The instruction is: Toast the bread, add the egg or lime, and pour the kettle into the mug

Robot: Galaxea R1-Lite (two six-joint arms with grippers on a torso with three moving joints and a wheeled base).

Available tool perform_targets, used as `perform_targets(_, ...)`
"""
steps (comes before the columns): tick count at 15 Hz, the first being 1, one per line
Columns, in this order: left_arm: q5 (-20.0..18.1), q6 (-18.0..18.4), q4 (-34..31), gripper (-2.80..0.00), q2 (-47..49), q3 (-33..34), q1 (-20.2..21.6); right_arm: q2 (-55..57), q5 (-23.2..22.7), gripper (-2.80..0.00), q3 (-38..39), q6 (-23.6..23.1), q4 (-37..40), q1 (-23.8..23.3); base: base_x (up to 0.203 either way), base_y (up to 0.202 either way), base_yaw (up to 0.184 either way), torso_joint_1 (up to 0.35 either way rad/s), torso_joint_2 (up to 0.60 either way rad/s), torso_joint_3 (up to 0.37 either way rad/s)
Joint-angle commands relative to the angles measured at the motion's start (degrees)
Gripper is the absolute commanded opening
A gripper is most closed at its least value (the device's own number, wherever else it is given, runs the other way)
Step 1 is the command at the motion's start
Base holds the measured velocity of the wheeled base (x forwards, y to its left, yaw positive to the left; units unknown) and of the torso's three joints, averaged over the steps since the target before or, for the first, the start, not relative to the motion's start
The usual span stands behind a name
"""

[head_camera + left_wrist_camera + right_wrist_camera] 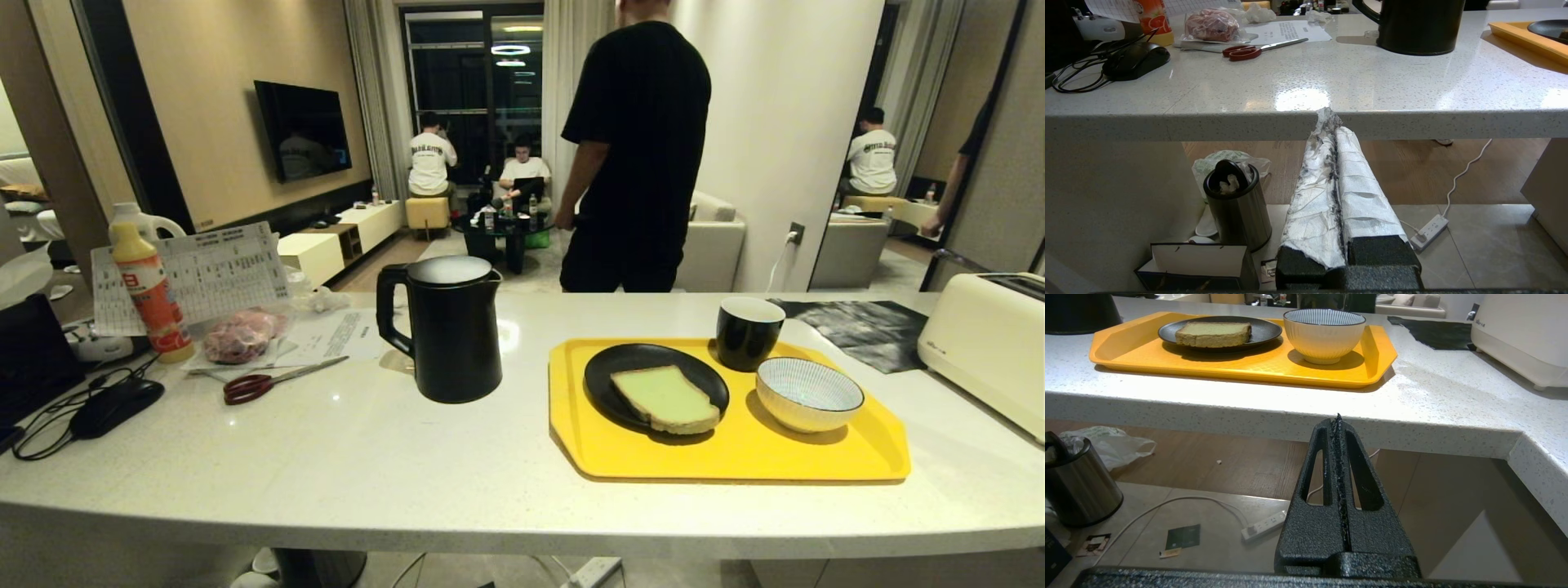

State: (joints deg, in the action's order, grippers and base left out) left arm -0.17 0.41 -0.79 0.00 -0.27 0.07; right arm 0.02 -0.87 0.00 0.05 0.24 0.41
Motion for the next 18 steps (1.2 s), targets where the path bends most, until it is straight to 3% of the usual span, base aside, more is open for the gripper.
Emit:
perform_targets(1, 0.00, 0.02, 0.00, -2.80, -0.18, 0.00, 0.01, -0.02, -0.01, -2.80, 0.09, 0.04, 0.02, 0.02, 0.000, 0.000, 0.000, 0.000, 0.00, 0.000)
perform_targets(18, 0.00, 0.02, 0.00, -2.80, -0.18, 0.00, 0.01, -0.02, -0.01, -2.80, 0.09, 0.04, 0.02, 0.02, 0.000, 0.000, 0.000, 0.000, 0.00, 0.000)
